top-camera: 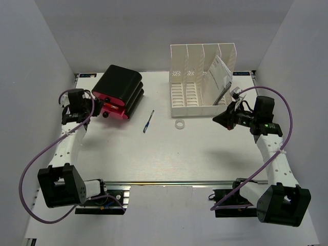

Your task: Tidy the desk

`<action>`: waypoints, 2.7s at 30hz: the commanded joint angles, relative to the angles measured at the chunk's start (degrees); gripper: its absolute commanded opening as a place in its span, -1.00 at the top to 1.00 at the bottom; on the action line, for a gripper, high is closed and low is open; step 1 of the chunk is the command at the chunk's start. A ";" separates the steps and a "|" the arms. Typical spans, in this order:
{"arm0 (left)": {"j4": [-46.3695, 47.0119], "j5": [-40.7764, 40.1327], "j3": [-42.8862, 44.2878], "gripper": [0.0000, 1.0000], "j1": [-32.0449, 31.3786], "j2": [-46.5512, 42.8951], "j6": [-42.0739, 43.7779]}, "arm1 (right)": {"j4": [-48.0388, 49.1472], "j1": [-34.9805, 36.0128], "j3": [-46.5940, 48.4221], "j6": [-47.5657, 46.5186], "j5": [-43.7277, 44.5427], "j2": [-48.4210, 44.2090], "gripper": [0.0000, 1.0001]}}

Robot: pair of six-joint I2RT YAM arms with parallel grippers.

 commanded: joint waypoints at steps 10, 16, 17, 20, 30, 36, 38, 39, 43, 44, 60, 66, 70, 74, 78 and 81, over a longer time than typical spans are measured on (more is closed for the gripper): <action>0.89 -5.63 2.92 1.00 -0.35 6.03 -5.68 | 0.15 -0.17 0.93 -0.75 -0.10 -0.42 0.99; 1.85 -5.37 3.71 1.00 -0.35 8.93 -4.97 | 0.15 -0.25 0.93 -0.84 0.08 -0.33 0.99; 2.11 -4.93 3.63 1.00 -0.35 9.55 -4.89 | 0.15 -0.25 0.93 -0.84 0.16 -0.33 0.98; 2.99 -4.22 3.63 1.00 -0.35 10.69 -4.62 | 0.15 -0.25 0.93 -0.93 0.43 -0.41 0.98; 3.96 -3.00 5.21 0.89 -0.35 13.42 -3.04 | 0.06 -0.34 1.02 -1.19 0.60 -0.06 0.99; 3.96 -2.55 6.09 0.07 -0.35 13.59 -1.90 | -0.03 -0.25 0.93 -1.28 0.60 0.11 0.98; 3.44 -2.47 6.44 -0.06 -0.35 13.68 -1.63 | -0.03 -0.25 0.93 -1.28 0.60 0.11 0.99; 3.43 -2.29 6.44 -0.07 -0.35 13.68 -1.55 | -0.03 -0.25 0.93 -1.28 0.60 0.11 0.98; 4.13 -1.24 6.70 -0.08 -0.35 13.42 -1.55 | -0.03 -0.25 0.93 -1.37 0.60 0.29 0.99; 4.31 -1.24 6.70 -0.08 -0.35 13.24 -1.55 | -0.03 -0.17 0.93 -1.37 0.60 0.29 0.99; 2.12 6.49 -2.24 0.99 -0.26 -11.86 16.96 | -9.95 0.45 -1.17 -26.13 -11.50 -0.50 0.00; 4.78 24.50 -11.14 -0.21 0.53 -16.65 36.02 | -19.98 7.36 -1.00 -53.20 -18.83 -1.12 -0.47; -0.17 25.83 -11.92 -0.30 0.53 -15.23 45.81 | -17.43 16.50 3.91 -58.57 -9.00 2.12 -0.49; 0.97 25.58 -15.00 -0.31 0.53 -18.91 51.35 | -15.15 30.22 10.59 -60.95 7.40 12.47 -0.42; -1.22 17.15 -14.74 -0.31 -0.35 -25.41 52.33 | -7.95 39.90 14.98 -58.77 20.07 22.06 -0.25; -0.79 13.01 -15.44 -0.29 -0.35 -30.60 52.15 | -11.70 44.38 26.04 -58.32 27.13 32.96 0.08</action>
